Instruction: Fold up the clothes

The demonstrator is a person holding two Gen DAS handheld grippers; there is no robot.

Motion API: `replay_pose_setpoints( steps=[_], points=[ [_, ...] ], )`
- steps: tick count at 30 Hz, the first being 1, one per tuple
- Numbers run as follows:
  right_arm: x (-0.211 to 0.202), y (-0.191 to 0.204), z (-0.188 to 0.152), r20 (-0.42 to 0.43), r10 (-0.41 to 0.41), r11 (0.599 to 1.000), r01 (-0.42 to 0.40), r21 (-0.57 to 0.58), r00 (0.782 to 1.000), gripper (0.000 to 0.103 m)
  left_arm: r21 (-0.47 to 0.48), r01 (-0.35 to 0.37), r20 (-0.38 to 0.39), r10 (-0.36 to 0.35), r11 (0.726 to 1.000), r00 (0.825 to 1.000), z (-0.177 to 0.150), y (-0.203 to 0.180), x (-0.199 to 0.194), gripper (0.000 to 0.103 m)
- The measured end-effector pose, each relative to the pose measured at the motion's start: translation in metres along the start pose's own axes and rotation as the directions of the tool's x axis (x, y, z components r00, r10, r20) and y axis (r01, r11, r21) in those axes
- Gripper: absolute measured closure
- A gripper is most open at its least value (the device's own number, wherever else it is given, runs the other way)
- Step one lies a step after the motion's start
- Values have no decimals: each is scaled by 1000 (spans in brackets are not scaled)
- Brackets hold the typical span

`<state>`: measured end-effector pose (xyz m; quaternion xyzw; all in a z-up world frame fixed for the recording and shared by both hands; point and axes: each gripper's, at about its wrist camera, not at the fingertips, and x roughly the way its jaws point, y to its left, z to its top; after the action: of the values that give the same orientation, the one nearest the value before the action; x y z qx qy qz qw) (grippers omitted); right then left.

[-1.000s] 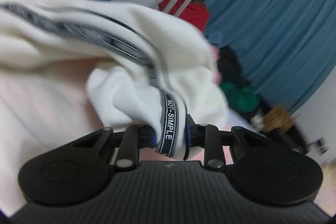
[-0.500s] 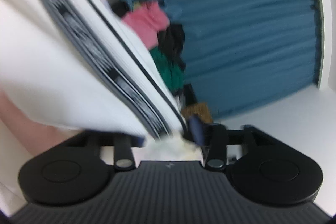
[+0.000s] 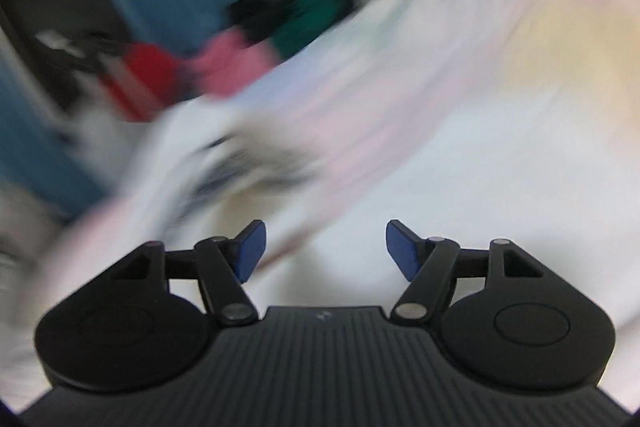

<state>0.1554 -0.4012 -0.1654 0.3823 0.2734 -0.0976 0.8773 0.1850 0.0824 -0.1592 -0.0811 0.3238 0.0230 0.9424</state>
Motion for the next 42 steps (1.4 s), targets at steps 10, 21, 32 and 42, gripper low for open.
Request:
replay_pose_setpoints(
  steps=[10,21,32,42],
  points=[
    [67,-35,-3,173,202,834,-262,485,964,30,4,4,18,-5,1000,1000,-12,1,-10,0],
    [47,-41,15,408,194,744,-404,532,892,27,71,0,38,-3,997,999,-15,-11,-6,0],
    [70,-55,40,181,42,849,-130,512,983,88,146,-5,34,0,989,999,-23,-21,-5,0],
    [12,1,132,401,146,987,-158,-4,905,95,143,7,43,-13,990,999,-22,-17,-11,0]
  ],
)
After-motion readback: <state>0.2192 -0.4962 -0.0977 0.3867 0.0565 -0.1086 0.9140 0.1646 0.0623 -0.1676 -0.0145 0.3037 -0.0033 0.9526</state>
